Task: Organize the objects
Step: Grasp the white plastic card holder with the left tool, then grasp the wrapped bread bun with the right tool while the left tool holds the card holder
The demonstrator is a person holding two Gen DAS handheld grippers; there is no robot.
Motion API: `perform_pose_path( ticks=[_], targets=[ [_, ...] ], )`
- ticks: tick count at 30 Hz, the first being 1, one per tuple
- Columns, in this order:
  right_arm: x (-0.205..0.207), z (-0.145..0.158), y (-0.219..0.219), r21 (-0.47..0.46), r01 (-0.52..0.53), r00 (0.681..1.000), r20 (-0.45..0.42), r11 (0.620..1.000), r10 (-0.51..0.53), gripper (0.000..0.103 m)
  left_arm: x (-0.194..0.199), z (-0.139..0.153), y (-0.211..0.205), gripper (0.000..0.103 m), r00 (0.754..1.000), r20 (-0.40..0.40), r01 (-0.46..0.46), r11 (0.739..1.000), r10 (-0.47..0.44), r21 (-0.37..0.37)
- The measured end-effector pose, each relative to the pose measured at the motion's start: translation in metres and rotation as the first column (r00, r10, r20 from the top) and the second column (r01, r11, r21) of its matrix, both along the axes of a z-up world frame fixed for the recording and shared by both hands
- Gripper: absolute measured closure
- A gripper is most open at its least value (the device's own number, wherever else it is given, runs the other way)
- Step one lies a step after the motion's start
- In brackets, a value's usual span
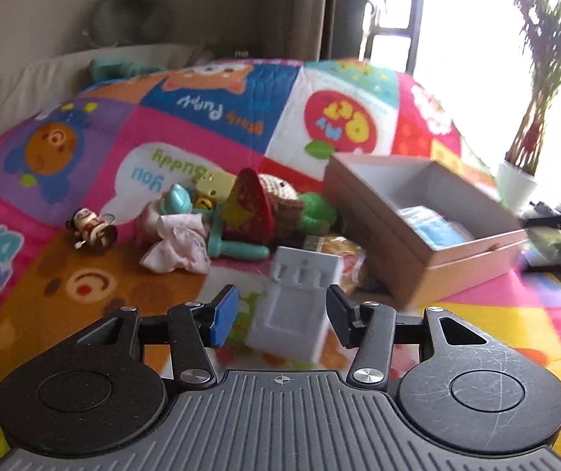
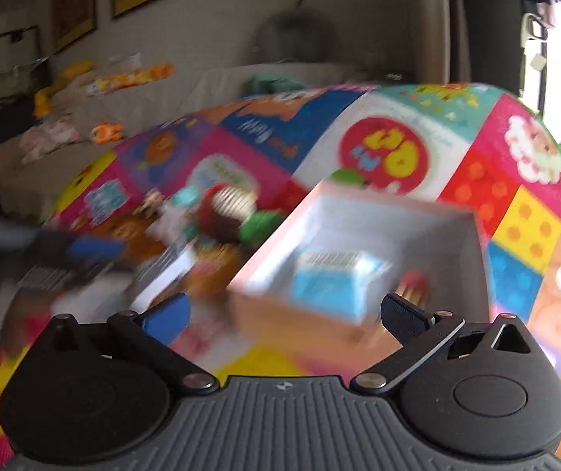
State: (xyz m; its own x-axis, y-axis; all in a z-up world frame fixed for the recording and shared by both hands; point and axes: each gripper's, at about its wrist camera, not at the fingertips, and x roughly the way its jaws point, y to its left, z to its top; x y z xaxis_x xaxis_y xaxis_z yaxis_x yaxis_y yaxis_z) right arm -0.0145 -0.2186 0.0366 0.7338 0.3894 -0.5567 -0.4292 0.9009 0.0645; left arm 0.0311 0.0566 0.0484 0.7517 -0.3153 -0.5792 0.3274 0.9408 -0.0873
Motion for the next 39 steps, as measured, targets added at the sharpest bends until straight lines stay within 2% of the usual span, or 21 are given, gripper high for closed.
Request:
perform_pose_path(
  ticks=[3, 6, 8, 10, 11, 14, 18, 25, 29, 33, 36, 38, 39],
  targets=[
    [-0.022, -0.024, 0.007, 0.005, -0.034, 0.998, -0.052, 0.999, 0.034, 0.000, 0.018, -0.006, -0.007, 0.046, 0.998, -0.041, 0.042, 0.999, -0.043, -0.023],
    [-0.028, -0.046, 0.007, 0.053, -0.040, 0.986, -0.158, 0.998, 0.048, 0.000, 0.027, -0.009, -0.015, 0.044, 0.996, -0.052, 0.071, 0.997, -0.073, -0.039],
    [-0.024, -0.056, 0.004, 0.098, -0.021, 0.971, -0.236, 0.995, 0.044, 0.000, 0.029, -0.011, -0.023, 0.046, 0.993, -0.073, 0.091, 0.996, -0.093, -0.024],
    [-0.023, -0.056, 0.002, 0.126, 0.005, 0.972, -0.232, 0.992, 0.025, 0.000, 0.030, -0.014, -0.034, 0.050, 0.988, -0.112, 0.106, 0.994, -0.103, 0.014],
    [-0.022, -0.056, 0.003, 0.123, 0.010, 0.971, -0.239, 0.992, 0.020, 0.000, 0.027, -0.016, -0.039, 0.049, 0.987, -0.116, 0.112, 0.993, -0.107, 0.034],
    [-0.024, -0.059, 0.010, 0.100, 0.017, 0.975, -0.222, 0.995, 0.006, 0.000, 0.022, -0.019, -0.044, 0.049, 0.991, -0.107, 0.082, 0.995, -0.075, 0.056],
    [-0.030, -0.062, 0.020, 0.029, 0.028, 0.983, -0.181, 0.999, -0.022, 0.000, 0.016, -0.018, -0.041, 0.050, 0.993, -0.121, 0.006, 0.999, 0.000, 0.046],
    [-0.033, -0.063, 0.037, -0.107, 0.003, 0.986, -0.166, 0.994, -0.021, 0.000, -0.015, -0.014, -0.006, 0.050, 0.990, -0.124, -0.075, 0.995, 0.067, -0.058],
    [-0.029, -0.056, 0.044, -0.086, -0.035, 0.984, -0.176, 0.996, 0.019, 0.000, -0.037, -0.004, 0.031, 0.050, 0.983, -0.092, -0.171, 0.976, 0.159, -0.136],
    [-0.027, -0.030, 0.072, -0.103, -0.086, 0.995, -0.054, 0.991, 0.081, 0.000, -0.050, 0.002, 0.064, 0.050, 0.964, -0.083, -0.263, 0.951, 0.253, -0.163],
    [-0.010, -0.013, 0.105, -0.161, -0.117, 0.992, 0.022, 0.980, 0.122, 0.000, -0.052, -0.002, 0.081, 0.050, 0.956, -0.101, -0.291, 0.940, 0.277, -0.178],
    [0.011, -0.007, 0.129, -0.195, -0.127, 0.990, 0.030, 0.973, 0.135, 0.001, -0.055, -0.006, 0.088, 0.050, 0.955, -0.116, -0.292, 0.935, 0.273, -0.201],
    [0.024, -0.006, 0.140, -0.207, -0.124, 0.991, 0.028, 0.971, 0.132, 0.009, -0.056, -0.008, 0.092, 0.050, 0.956, -0.122, -0.290, 0.932, 0.268, -0.217]
  ],
)
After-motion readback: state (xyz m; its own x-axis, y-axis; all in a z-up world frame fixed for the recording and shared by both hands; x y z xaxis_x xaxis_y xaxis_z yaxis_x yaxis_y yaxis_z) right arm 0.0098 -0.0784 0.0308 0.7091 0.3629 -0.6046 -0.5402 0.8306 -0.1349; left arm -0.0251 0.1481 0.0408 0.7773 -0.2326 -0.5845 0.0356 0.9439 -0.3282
